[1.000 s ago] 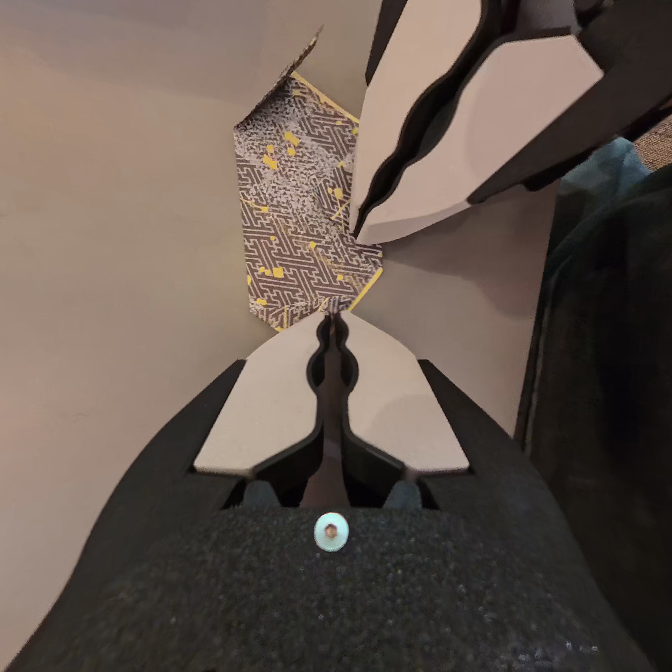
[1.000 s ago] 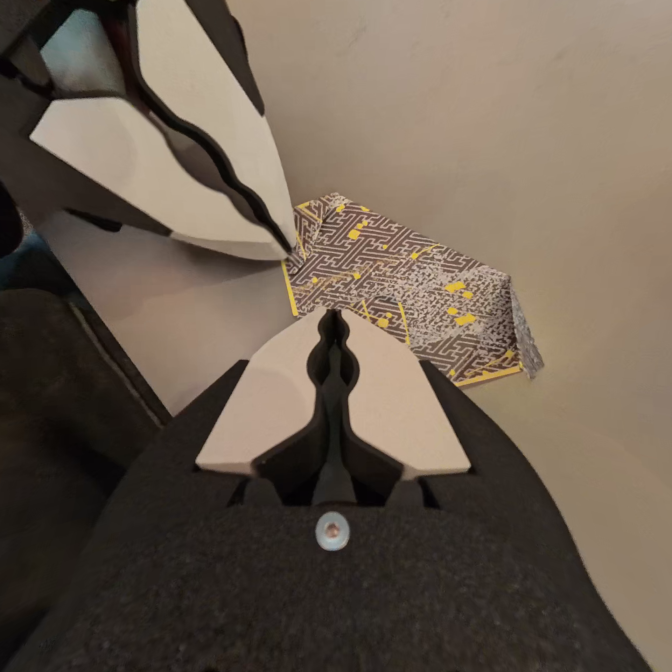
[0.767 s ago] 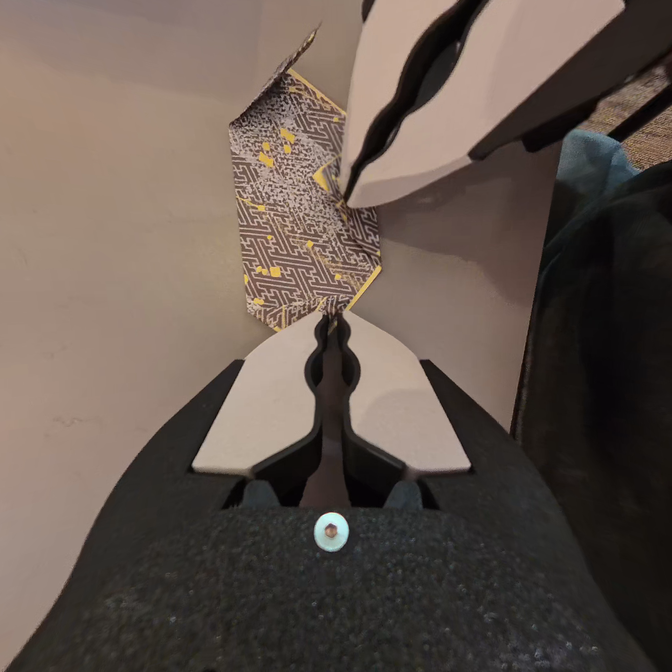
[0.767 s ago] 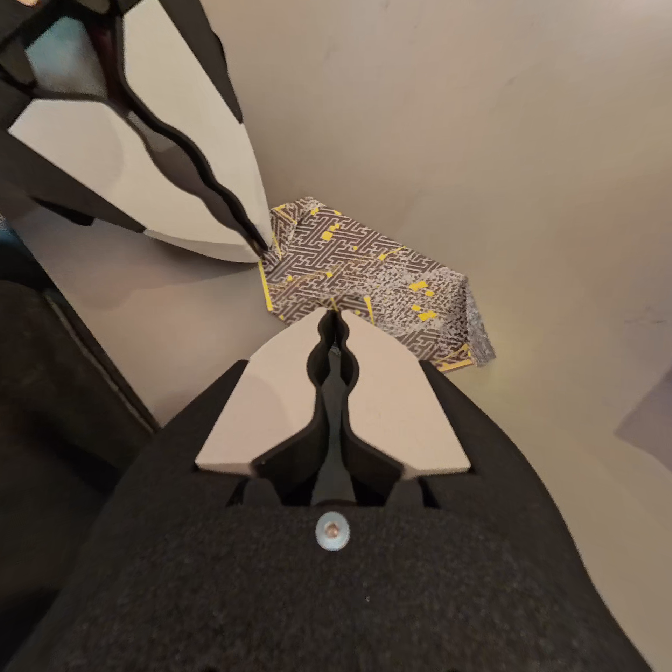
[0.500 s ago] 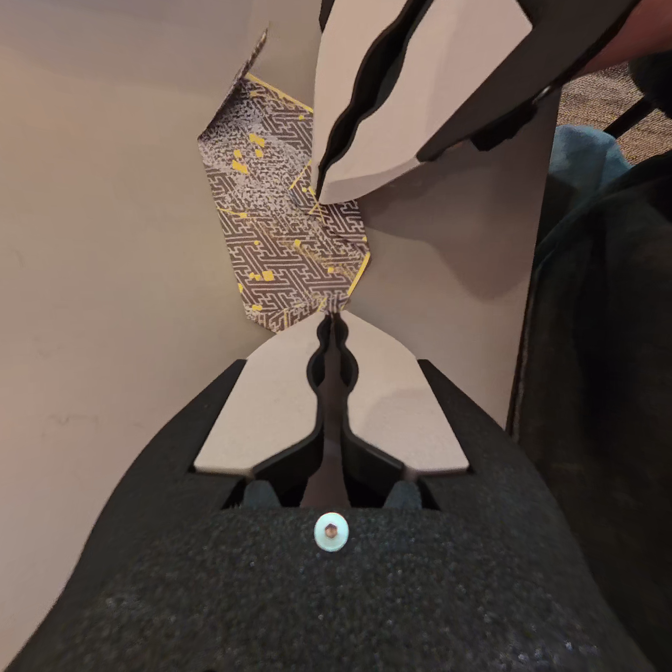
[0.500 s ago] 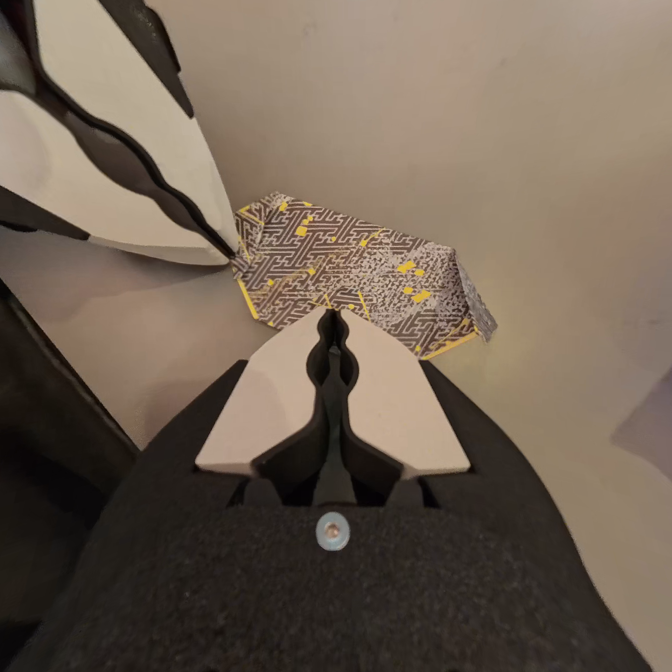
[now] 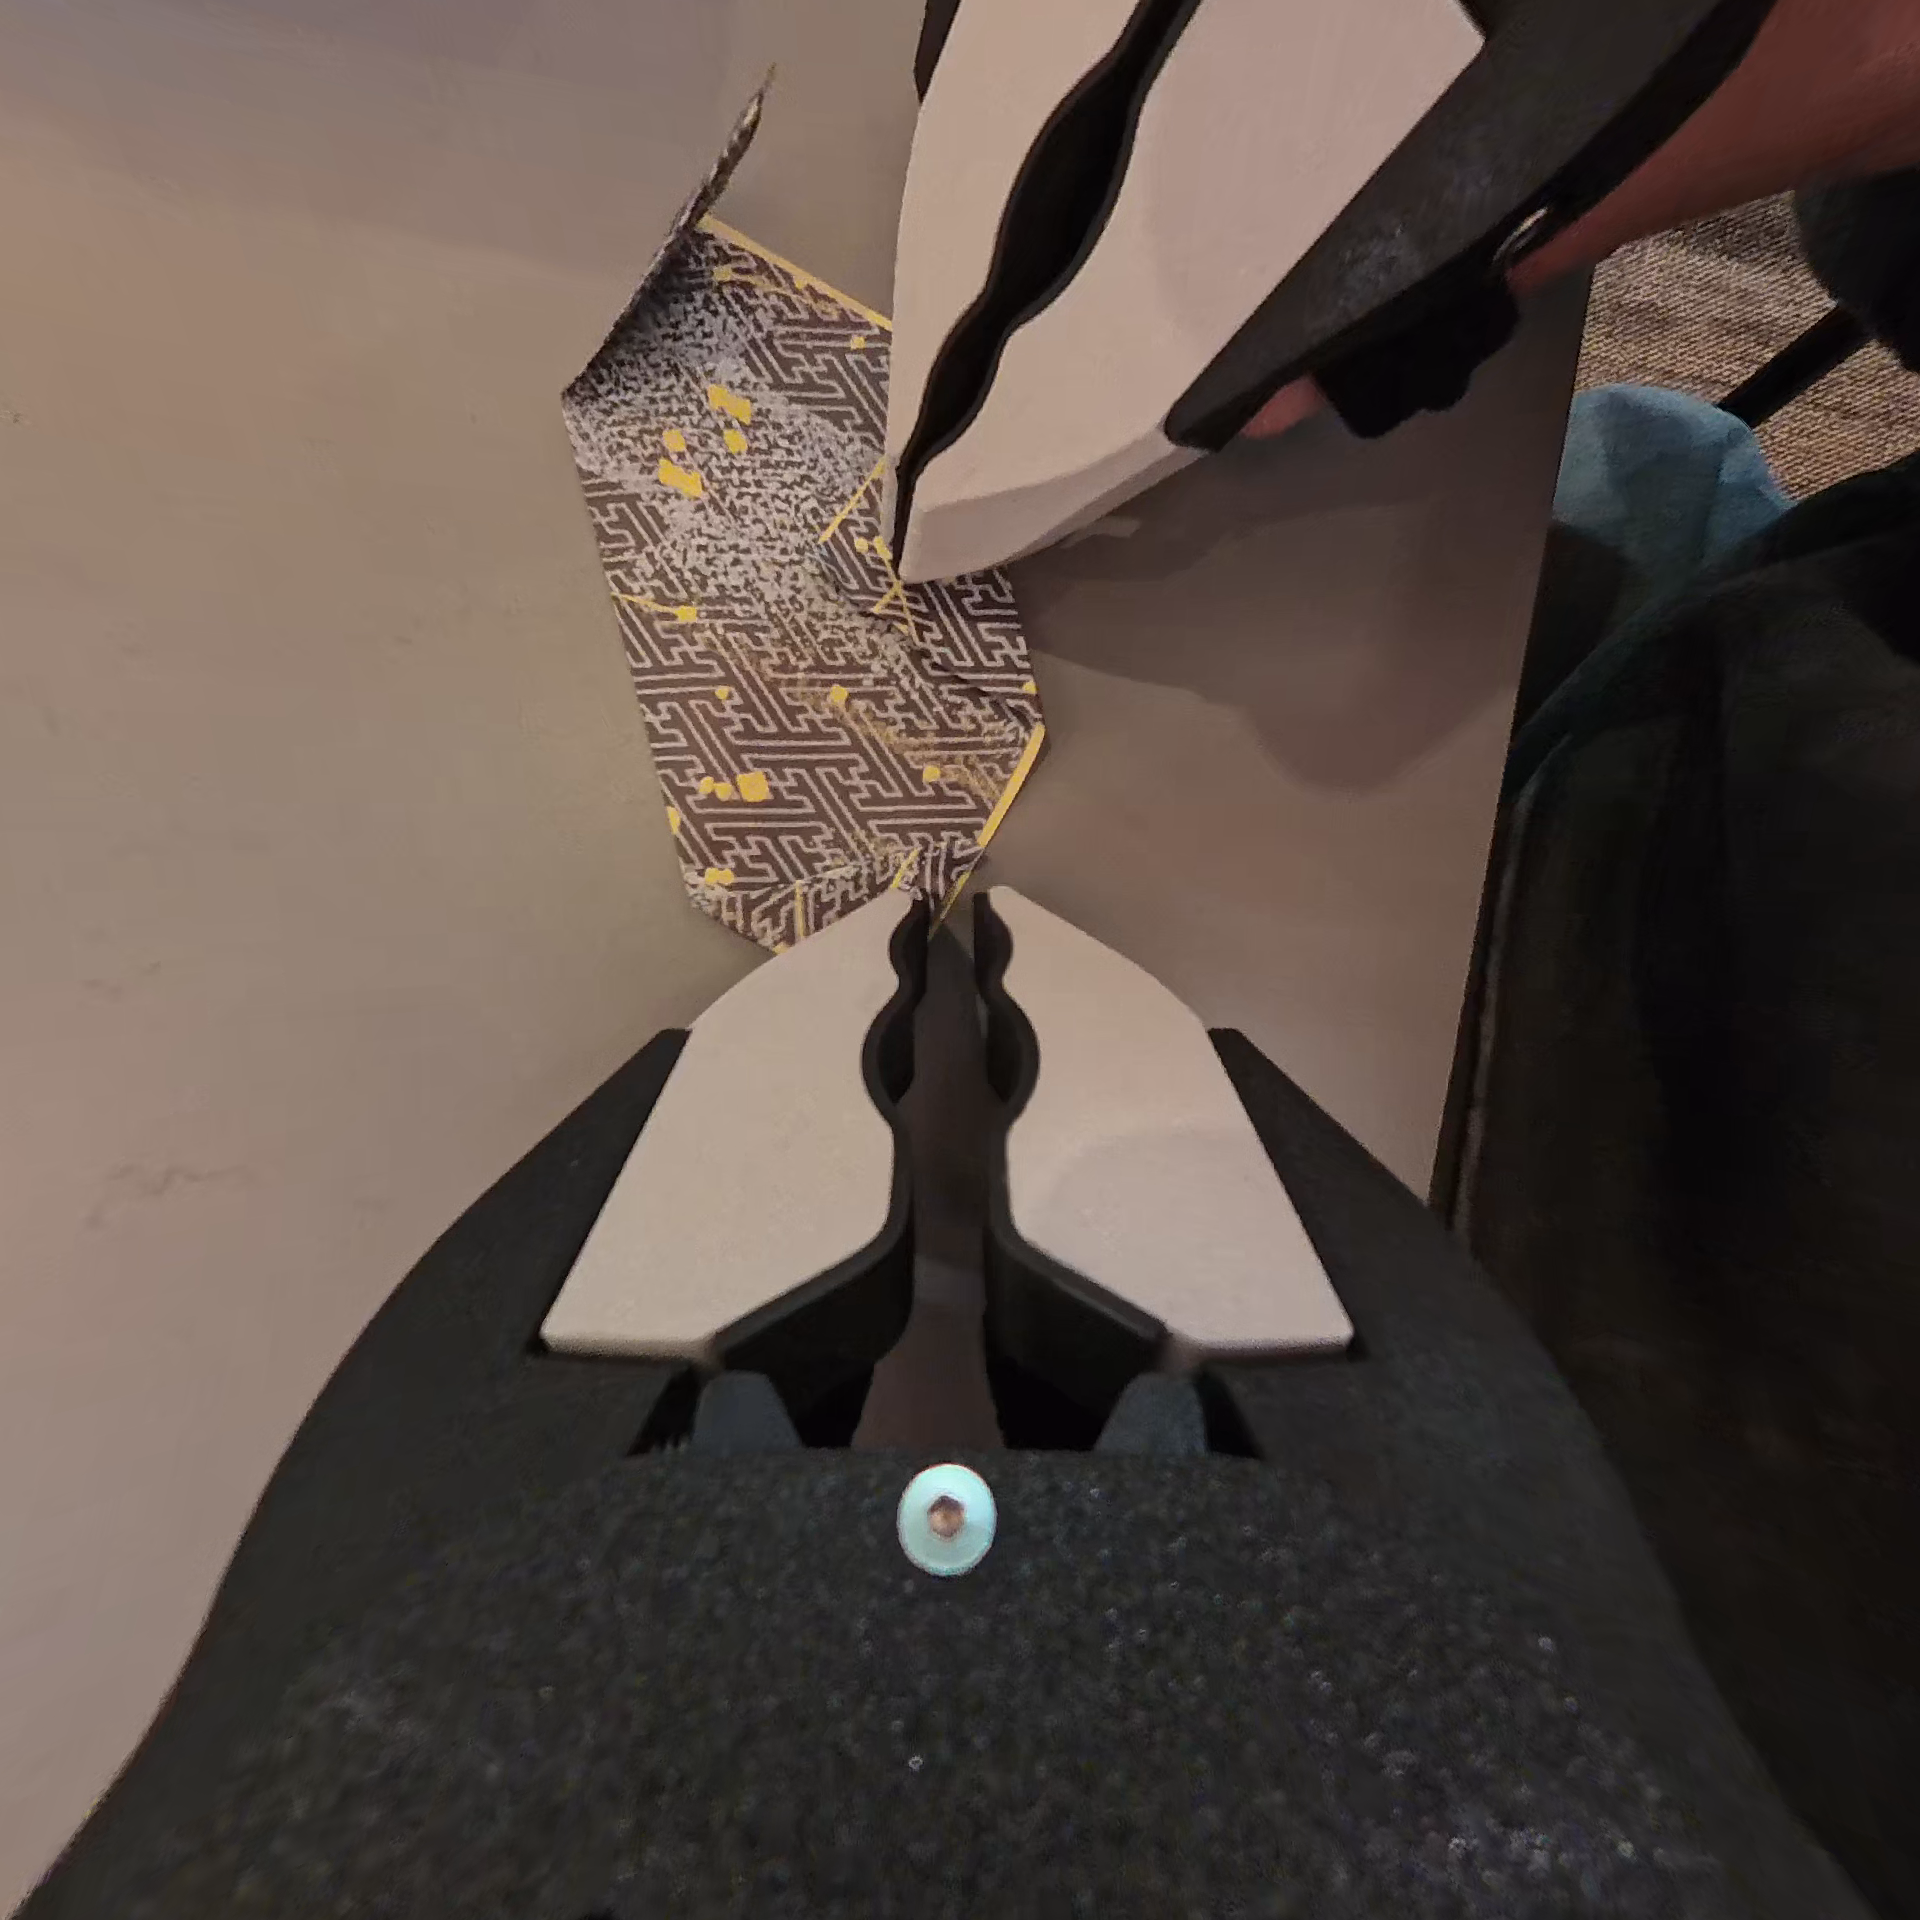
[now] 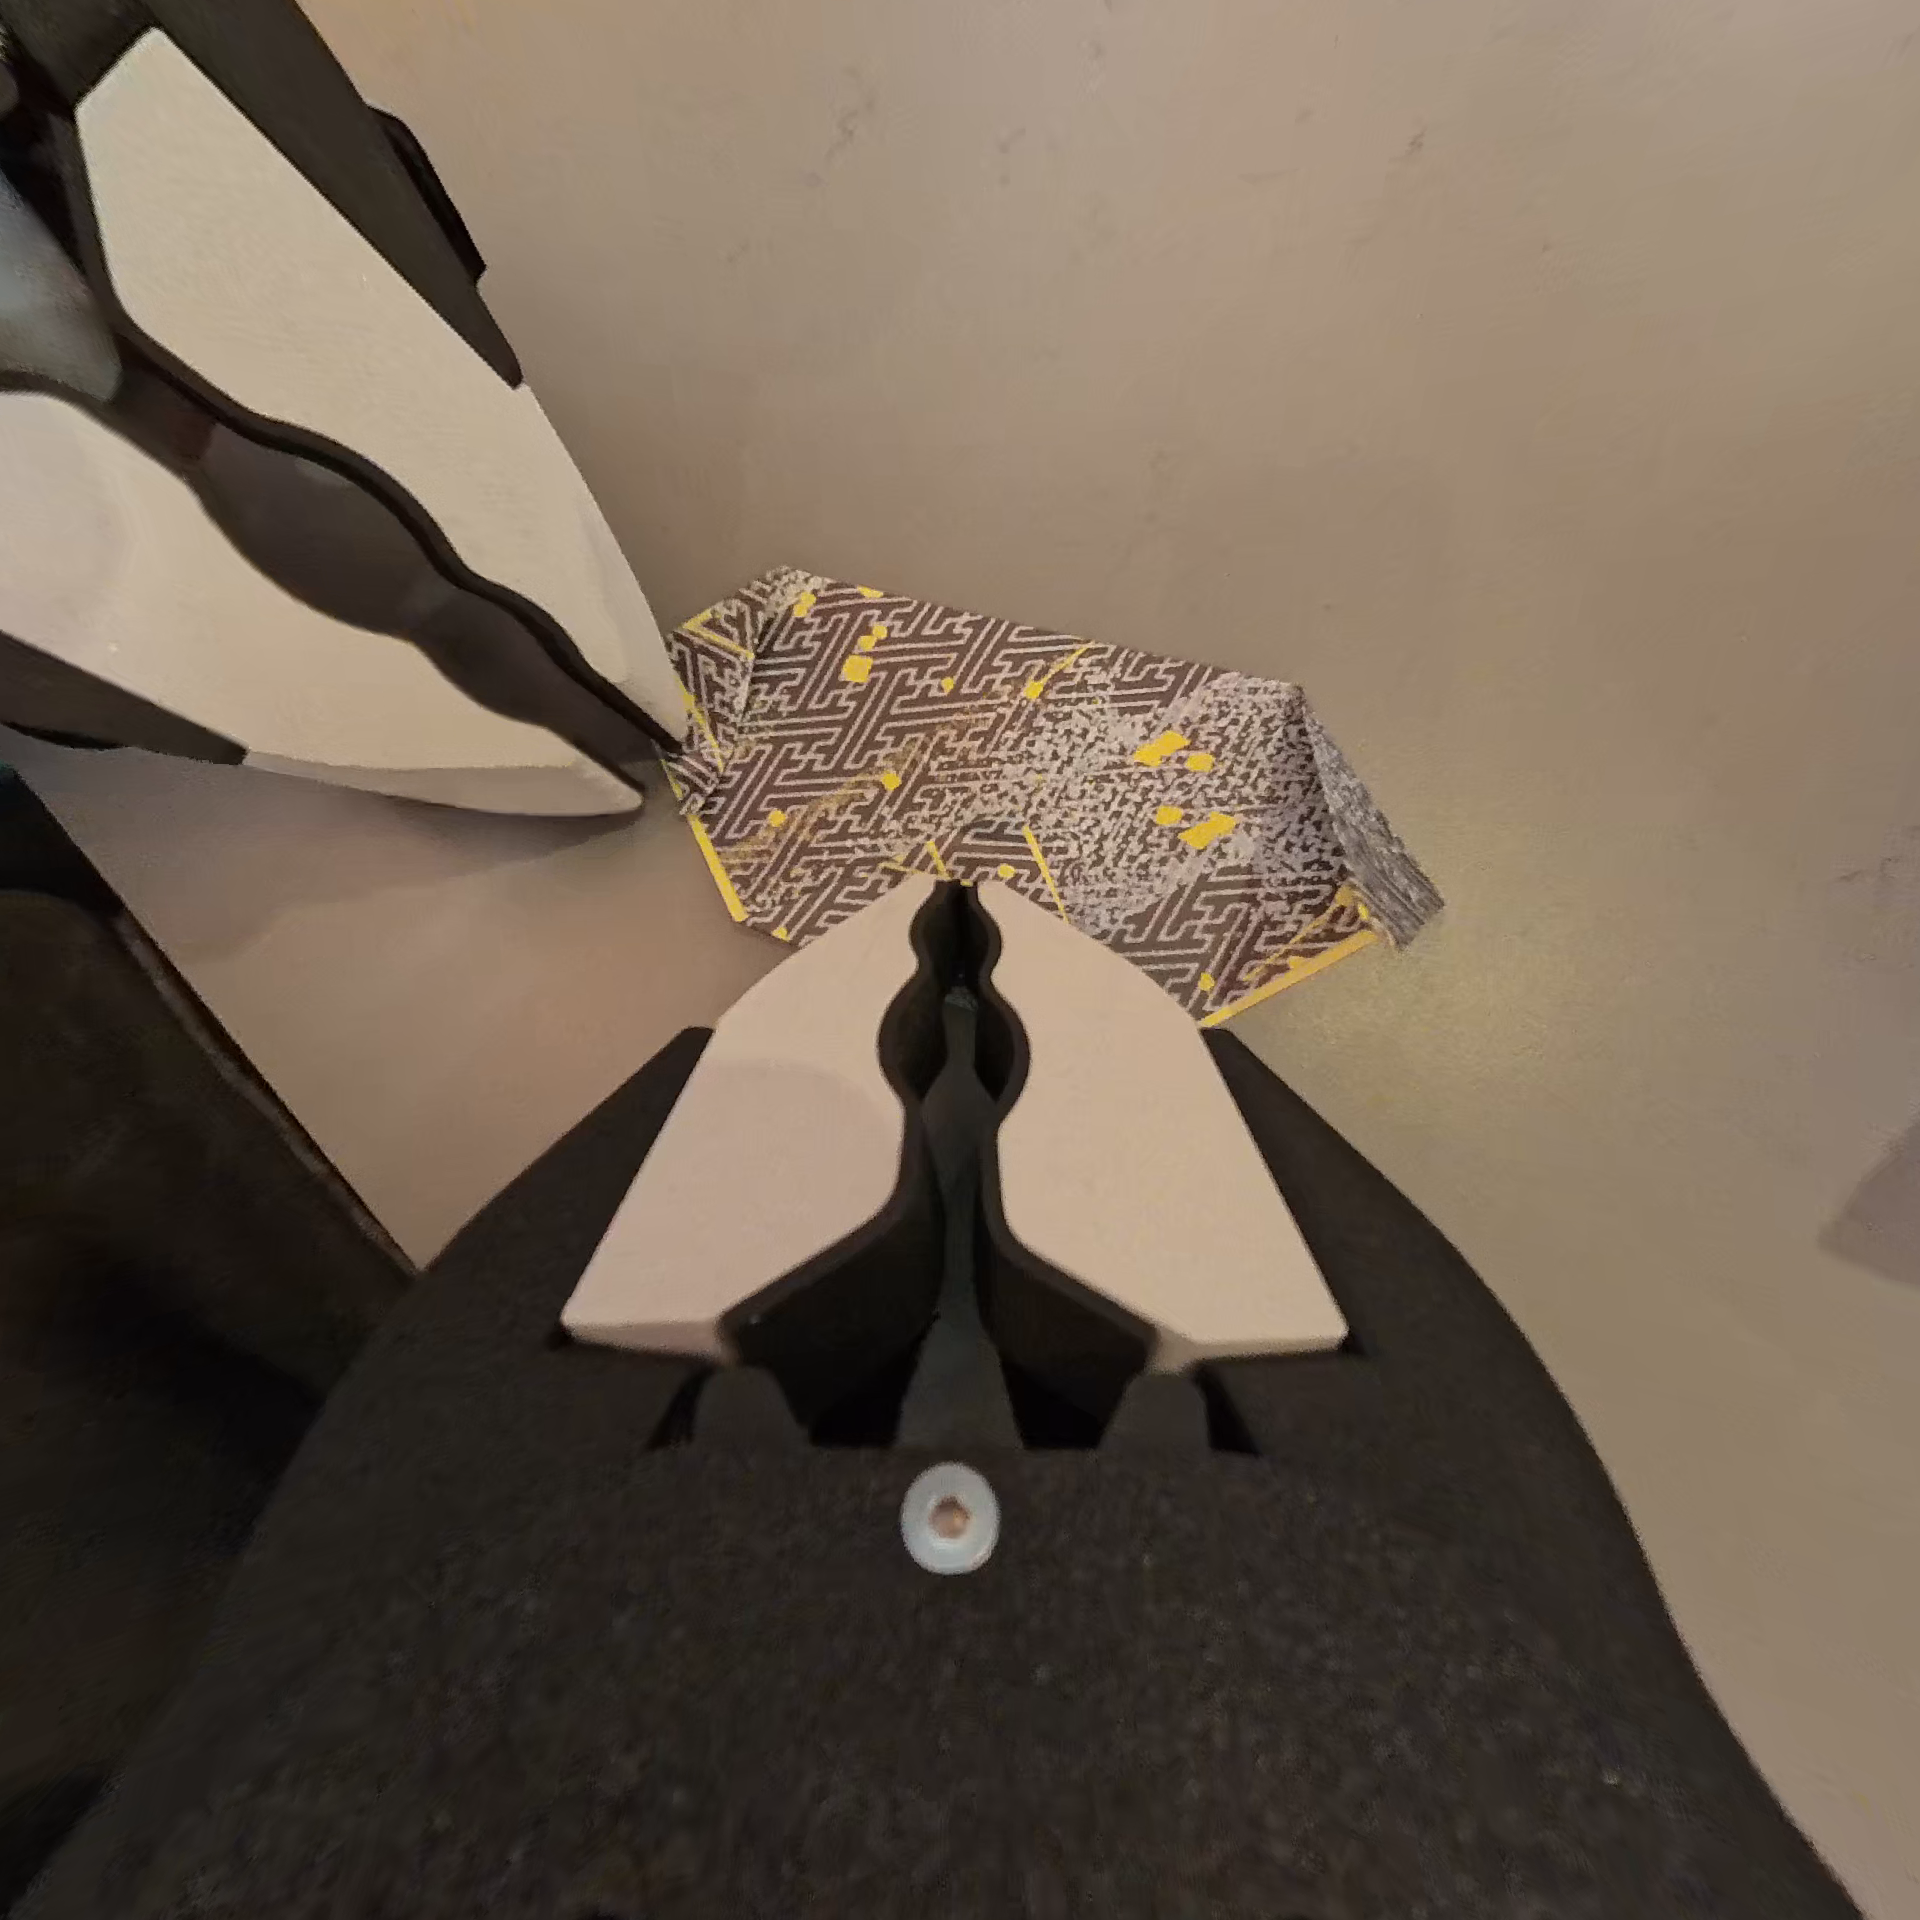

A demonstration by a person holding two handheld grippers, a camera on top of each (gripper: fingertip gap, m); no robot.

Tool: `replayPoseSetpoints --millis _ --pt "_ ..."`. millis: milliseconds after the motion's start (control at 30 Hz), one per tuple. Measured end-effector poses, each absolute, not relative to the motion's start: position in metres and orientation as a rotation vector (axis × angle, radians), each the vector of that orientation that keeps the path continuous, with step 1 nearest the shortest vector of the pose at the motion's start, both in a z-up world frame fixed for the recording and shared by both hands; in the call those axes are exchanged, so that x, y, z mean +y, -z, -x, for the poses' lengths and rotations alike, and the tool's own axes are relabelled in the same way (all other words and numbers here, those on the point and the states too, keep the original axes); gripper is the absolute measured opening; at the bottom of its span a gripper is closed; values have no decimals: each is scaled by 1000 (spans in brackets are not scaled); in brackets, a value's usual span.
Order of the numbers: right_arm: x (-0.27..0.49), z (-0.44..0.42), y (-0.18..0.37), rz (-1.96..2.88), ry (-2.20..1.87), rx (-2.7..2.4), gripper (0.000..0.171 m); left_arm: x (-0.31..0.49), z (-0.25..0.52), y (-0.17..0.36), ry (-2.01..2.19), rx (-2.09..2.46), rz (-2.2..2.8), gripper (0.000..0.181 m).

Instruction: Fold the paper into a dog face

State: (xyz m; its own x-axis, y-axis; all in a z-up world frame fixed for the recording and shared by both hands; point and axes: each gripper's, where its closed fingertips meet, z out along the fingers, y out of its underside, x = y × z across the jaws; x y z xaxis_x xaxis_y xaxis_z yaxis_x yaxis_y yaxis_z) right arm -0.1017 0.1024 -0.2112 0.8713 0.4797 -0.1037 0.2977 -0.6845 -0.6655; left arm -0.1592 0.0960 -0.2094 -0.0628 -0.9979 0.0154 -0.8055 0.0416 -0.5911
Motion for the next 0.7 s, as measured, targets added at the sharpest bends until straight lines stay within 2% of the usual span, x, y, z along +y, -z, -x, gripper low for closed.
replayPoseSetpoints --millis 267,400,600,700 --pt "103 101 211 2359 -325 -565 0 91 160 207 725 1846 1900 21" --pt "103 101 211 2354 -315 -568 0 96 161 193 823 1658 1978 32" --pt "102 101 211 2345 -300 -579 0 122 177 176 956 1218 2134 32" --pt "102 101 211 2345 -300 -579 0 115 177 181 1036 1191 2152 36"
